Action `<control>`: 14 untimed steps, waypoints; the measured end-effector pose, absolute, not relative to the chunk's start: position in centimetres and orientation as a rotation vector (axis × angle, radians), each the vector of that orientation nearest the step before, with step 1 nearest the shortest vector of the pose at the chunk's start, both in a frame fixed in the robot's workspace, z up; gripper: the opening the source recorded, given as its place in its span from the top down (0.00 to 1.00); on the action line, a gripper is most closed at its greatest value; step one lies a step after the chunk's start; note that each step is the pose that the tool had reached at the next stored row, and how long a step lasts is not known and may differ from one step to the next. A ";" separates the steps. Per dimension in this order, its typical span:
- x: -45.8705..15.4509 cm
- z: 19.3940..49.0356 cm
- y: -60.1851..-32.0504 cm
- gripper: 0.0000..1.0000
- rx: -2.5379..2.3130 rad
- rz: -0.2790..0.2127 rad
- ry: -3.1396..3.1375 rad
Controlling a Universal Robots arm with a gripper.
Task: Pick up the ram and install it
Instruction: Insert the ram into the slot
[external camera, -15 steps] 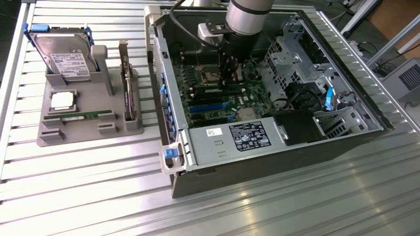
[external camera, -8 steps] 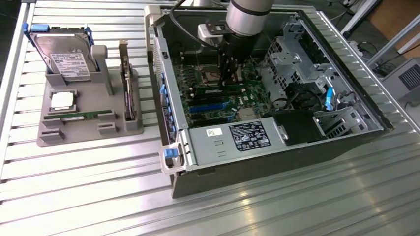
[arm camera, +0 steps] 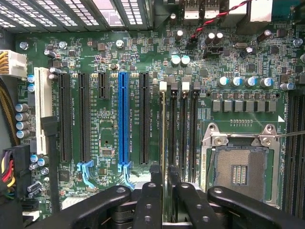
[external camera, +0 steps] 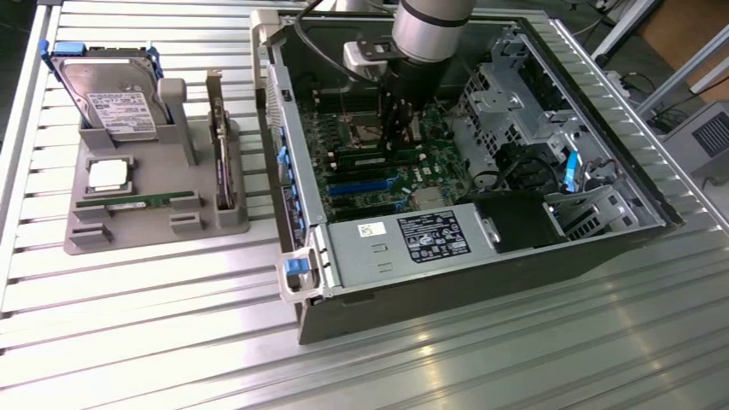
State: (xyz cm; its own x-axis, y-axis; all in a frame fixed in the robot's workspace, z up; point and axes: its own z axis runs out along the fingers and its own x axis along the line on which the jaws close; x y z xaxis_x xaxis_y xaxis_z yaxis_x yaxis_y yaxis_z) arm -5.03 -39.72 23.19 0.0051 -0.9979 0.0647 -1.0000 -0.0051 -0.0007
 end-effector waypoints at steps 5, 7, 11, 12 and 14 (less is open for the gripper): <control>-5.0 24.3 -39.6 0.89 2.194 0.072 -2.183; -4.2 24.3 -39.6 0.90 2.193 0.069 -2.182; -1.3 24.3 -39.6 0.90 2.188 0.056 -2.176; -0.5 24.3 -39.6 0.90 2.187 0.054 -2.175; 1.1 24.3 -39.6 0.90 2.185 0.049 -2.173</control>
State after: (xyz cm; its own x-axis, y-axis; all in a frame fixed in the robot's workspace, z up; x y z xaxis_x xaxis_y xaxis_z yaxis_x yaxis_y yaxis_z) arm 1.09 -39.60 24.32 0.0063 -0.9979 0.0645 -0.9998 -0.0050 0.0201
